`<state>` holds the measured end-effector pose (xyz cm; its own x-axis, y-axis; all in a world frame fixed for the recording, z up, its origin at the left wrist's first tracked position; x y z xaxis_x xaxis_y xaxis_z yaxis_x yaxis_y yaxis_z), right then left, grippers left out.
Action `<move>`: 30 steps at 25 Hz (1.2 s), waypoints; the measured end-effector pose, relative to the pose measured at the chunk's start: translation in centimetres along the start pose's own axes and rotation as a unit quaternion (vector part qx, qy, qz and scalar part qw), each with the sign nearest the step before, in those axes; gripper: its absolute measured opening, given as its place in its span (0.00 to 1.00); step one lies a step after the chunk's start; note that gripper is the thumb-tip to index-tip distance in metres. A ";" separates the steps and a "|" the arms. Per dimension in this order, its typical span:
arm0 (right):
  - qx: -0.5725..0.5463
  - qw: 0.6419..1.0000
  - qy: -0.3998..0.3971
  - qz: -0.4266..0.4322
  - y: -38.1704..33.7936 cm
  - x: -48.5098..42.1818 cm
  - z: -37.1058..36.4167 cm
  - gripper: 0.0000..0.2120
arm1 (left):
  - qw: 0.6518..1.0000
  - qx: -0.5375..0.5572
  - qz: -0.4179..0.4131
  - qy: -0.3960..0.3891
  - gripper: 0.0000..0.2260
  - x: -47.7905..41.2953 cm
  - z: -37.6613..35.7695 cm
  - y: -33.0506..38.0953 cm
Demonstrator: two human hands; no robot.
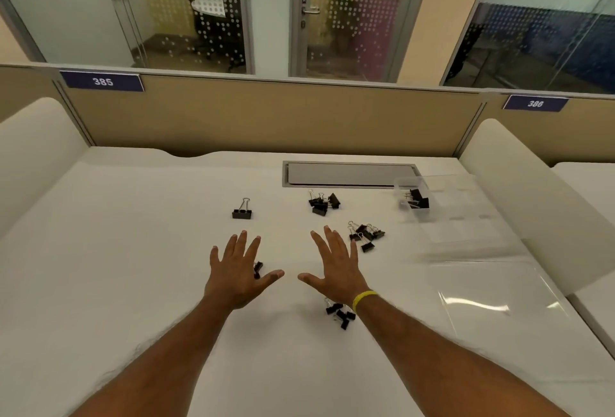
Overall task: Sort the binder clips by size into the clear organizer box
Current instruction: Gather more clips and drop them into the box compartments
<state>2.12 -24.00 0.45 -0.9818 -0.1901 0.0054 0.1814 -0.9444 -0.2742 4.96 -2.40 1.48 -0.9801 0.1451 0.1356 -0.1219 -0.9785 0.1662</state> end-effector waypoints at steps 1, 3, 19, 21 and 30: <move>-0.002 1.000 -0.002 0.003 -0.7 -0.2 -0.3 0.45 | 1.000 0.003 0.002 0.003 0.46 0.0 0.0 -0.9; -0.010 1.000 -0.007 0.007 -1.9 -1.0 -0.9 0.45 | 1.000 0.001 0.006 0.006 0.46 -0.3 -0.2 -2.8; -0.109 0.992 -0.066 0.012 -9.0 -16.1 -4.7 0.42 | 0.998 0.002 0.058 0.000 0.45 -8.6 -1.0 -12.6; -0.104 0.992 -0.073 0.010 -9.7 -18.3 -5.7 0.40 | 0.998 -0.006 0.057 -0.004 0.44 -9.9 -1.5 -13.4; 0.026 0.998 -0.048 0.042 -11.4 -23.6 -8.6 0.23 | 0.998 0.022 0.048 0.027 0.40 -13.6 -2.4 -15.0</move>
<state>22.72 -6.42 -4.82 -0.9535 -0.2913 0.0781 0.2674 -0.9364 -0.2274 19.75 9.91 -5.18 -0.9941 0.0422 0.1002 -0.0215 -0.9798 0.1989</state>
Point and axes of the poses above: each hand's wrist, its own x-axis away from the middle knuckle, its own z-axis out of the back of the hand, y = z × x, the point moved 6 cm from there along -x, towards the middle knuckle, and after that the axes turned 8 degrees about z, right-handed, at the moved point
